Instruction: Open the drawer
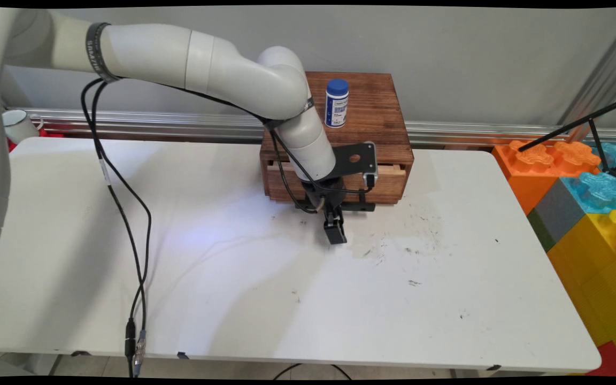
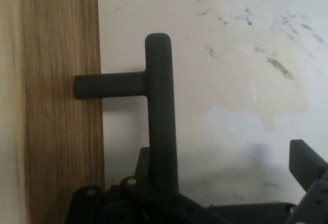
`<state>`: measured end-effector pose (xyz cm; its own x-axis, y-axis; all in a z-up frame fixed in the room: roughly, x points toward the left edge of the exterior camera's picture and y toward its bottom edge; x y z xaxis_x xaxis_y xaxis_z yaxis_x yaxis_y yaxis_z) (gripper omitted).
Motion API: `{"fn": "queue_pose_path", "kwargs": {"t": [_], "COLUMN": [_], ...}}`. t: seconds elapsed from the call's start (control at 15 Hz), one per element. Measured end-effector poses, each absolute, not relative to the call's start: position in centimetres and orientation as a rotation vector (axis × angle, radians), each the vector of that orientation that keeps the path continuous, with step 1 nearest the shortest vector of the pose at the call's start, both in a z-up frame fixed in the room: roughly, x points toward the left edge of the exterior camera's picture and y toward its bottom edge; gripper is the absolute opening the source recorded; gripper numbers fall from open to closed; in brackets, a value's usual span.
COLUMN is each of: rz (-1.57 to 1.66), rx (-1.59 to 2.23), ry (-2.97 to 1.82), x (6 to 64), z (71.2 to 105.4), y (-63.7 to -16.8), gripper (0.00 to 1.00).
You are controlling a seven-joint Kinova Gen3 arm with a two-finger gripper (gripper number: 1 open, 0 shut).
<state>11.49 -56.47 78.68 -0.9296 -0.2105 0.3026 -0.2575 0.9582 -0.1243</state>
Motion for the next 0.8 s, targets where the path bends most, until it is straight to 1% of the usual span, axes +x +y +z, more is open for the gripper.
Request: {"fn": "queue_pose_path", "kwargs": {"t": [0.8], "rz": [0.186], "rx": [0.357], "ry": [-2.822], "x": [11.7], "z": [79.5], "y": [-51.6], "gripper": [1.0]}}
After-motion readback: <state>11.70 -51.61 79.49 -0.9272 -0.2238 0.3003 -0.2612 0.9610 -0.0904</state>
